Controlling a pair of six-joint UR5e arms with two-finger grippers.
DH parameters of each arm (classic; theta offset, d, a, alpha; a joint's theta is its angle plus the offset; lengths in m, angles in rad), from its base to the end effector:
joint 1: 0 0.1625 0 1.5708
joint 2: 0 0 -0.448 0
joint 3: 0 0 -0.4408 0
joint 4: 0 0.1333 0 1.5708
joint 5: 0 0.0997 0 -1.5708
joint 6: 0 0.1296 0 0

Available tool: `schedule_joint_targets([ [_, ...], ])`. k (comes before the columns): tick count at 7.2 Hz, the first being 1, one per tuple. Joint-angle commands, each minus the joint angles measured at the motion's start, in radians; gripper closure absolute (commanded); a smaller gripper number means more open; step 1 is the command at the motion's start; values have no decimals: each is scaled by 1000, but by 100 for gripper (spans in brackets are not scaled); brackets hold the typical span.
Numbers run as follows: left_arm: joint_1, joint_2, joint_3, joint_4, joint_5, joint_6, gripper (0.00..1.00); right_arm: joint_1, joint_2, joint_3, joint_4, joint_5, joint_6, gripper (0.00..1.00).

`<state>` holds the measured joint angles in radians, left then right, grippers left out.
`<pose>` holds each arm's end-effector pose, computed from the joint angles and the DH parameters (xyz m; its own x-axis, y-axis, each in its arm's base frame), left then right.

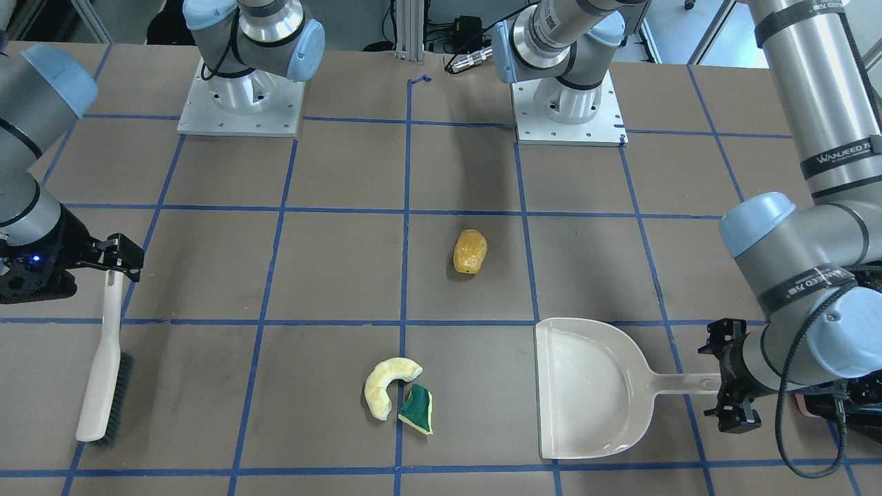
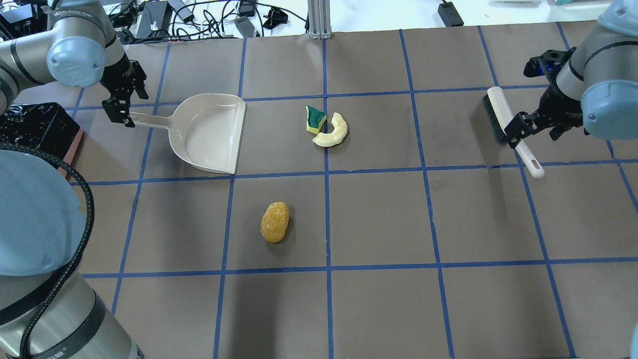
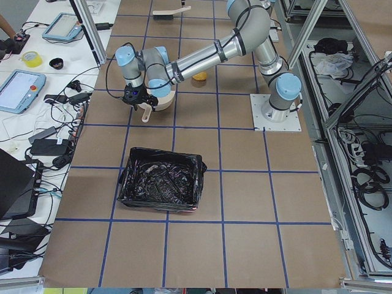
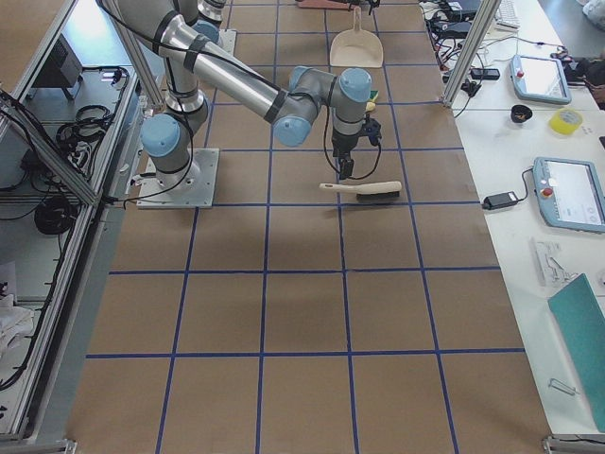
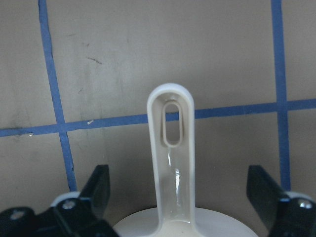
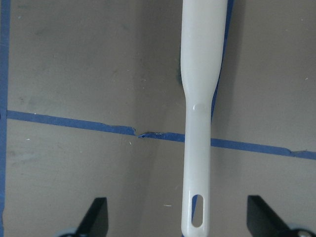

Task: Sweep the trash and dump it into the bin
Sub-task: 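Grasp the dustpan handle with the left gripper while the right gripper grasps the brush handle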

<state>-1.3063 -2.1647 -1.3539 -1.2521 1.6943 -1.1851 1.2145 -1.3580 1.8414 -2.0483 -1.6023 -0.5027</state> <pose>0.0835 -0.7571 0.2373 -0.1193 -0.9878 -0.1003 -0.9874 0.1285 -0.0920 -0.0825 -0.5922 0.2654 -0.9889 -0.1462 0.0248 -0.1457 0.9891 0.0203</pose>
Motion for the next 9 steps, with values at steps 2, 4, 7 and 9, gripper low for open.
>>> schedule_joint_targets([
  [2, 28, -7, -17, 23, -87, 28, 1, -50, 48, 30, -71, 1, 1, 5],
  [4, 35, -10, -77, 126, -85, 27, 5, -59, 68, 70, -104, 2, 35, 24],
  [7, 61, -3, -82, 125, -93, 24, 49, -59, 34, 131, -162, -74, 96, 16],
  [9, 61, 0, -85, 123, -93, 21, 97, -59, 45, 154, -168, -65, 127, 14],
])
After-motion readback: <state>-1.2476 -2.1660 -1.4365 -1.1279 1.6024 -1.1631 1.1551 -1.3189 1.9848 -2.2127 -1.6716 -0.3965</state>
